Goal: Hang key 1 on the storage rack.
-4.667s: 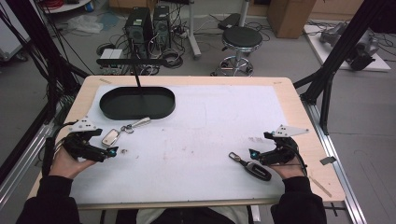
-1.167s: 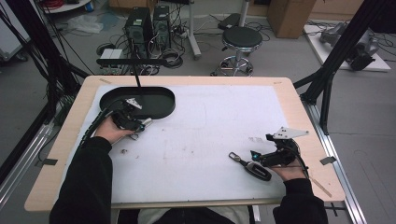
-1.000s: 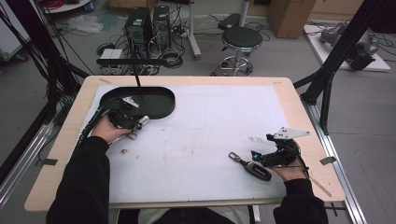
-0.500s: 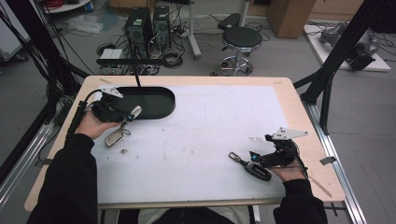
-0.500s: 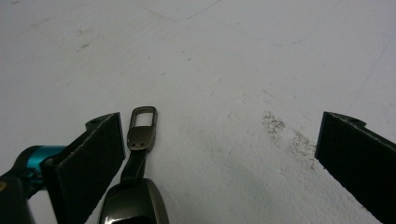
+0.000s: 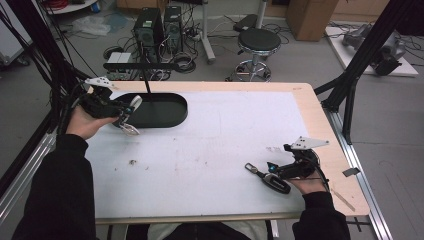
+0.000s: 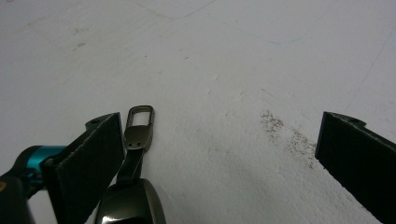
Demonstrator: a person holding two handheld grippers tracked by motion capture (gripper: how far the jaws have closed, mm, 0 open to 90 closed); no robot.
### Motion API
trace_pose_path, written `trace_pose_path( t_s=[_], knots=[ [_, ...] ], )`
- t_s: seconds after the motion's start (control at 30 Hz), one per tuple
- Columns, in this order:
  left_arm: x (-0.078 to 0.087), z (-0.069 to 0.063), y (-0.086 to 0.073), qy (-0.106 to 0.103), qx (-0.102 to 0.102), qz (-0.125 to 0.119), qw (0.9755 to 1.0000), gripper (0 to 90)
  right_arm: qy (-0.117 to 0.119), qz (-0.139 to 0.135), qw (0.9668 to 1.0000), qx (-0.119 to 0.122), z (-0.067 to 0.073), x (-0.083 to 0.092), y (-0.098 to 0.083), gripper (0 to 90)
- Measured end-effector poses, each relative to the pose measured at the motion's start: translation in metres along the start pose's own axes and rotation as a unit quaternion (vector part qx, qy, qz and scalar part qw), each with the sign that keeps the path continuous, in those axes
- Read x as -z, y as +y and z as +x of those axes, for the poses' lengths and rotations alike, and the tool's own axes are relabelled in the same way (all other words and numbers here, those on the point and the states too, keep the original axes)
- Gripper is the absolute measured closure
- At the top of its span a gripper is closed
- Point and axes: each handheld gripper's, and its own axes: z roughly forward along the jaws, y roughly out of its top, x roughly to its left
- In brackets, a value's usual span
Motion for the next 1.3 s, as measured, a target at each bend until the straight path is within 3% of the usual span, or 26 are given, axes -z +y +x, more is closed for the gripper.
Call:
trace_pose_path(
  t_s=[0.27, 0.57, 0.9, 1.1, 1.3],
  knots=[
    [0.007, -0.003, 0.027, 0.008, -0.014, -0.026, 0.9995, 75.2, 0.005, -0.005, 1.0000, -0.001, 0.000, -0.001, 0.001, 0.8],
    [0.004, 0.005, 0.044, 0.036, 0.003, -0.061, 0.9974, 75.3, 0.011, 0.003, 0.9999, 0.005, 0.003, -0.006, 0.003, 0.8],
    [-0.002, 0.016, 0.063, 0.060, 0.016, -0.077, 0.9951, 75.3, 0.010, 0.004, 0.9999, 0.005, 0.001, -0.008, 0.003, 0.8],
    [-0.004, 0.017, 0.081, 0.069, 0.009, -0.087, 0.9937, 75.3, 0.011, 0.003, 0.9999, 0.007, 0.002, -0.009, 0.004, 0.9],
    [-0.004, 0.019, 0.097, 0.065, 0.012, -0.091, 0.9936, 75.3, 0.014, 0.004, 0.9999, 0.009, 0.003, -0.009, 0.005, 0.8]
  ],
)
